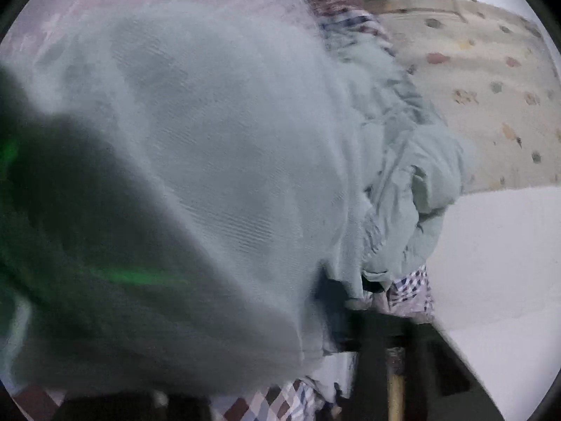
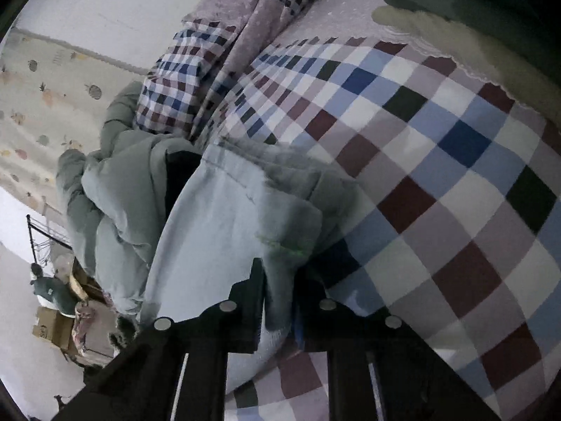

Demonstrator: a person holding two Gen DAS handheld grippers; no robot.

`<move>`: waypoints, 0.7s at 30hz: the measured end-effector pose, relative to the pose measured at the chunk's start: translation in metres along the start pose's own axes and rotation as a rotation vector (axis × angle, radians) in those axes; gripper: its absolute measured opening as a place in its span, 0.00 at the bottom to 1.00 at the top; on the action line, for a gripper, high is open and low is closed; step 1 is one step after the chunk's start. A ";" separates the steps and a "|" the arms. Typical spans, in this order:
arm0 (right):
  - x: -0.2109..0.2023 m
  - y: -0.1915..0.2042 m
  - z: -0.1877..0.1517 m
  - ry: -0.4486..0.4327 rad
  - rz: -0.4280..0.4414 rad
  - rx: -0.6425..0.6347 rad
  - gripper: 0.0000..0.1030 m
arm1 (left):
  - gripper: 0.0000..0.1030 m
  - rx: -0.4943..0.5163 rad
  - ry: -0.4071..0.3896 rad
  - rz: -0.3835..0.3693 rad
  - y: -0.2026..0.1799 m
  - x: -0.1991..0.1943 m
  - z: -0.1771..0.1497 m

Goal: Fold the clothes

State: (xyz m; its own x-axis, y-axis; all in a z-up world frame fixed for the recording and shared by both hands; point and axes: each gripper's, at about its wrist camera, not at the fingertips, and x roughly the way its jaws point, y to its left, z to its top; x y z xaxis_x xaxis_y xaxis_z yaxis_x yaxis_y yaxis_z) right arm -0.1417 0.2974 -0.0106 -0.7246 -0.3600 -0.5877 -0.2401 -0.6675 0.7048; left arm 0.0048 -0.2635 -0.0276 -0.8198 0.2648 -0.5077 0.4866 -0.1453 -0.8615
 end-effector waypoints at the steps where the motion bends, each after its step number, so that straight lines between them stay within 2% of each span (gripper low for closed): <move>1: -0.004 0.004 -0.001 -0.009 -0.003 -0.023 0.10 | 0.17 -0.008 0.005 0.000 0.002 0.000 0.001; 4: -0.021 0.012 -0.002 -0.040 0.007 -0.065 0.07 | 0.10 0.030 0.007 0.005 -0.006 -0.004 -0.002; 13: -0.086 0.032 -0.031 -0.096 -0.034 -0.137 0.06 | 0.07 0.067 0.037 -0.008 -0.011 -0.033 0.002; 18: -0.154 0.023 -0.061 -0.119 -0.013 -0.155 0.05 | 0.07 0.104 0.087 0.007 -0.007 -0.064 -0.006; 21: -0.197 0.010 -0.086 -0.110 0.011 -0.153 0.05 | 0.07 0.156 0.086 0.010 -0.007 -0.089 -0.017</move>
State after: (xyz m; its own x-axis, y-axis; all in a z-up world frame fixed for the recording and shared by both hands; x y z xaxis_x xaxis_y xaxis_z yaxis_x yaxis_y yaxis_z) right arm 0.0538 0.3054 0.0782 -0.7952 -0.3001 -0.5269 -0.1362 -0.7584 0.6375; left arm 0.0795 -0.2693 0.0236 -0.7827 0.3424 -0.5197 0.4366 -0.2930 -0.8506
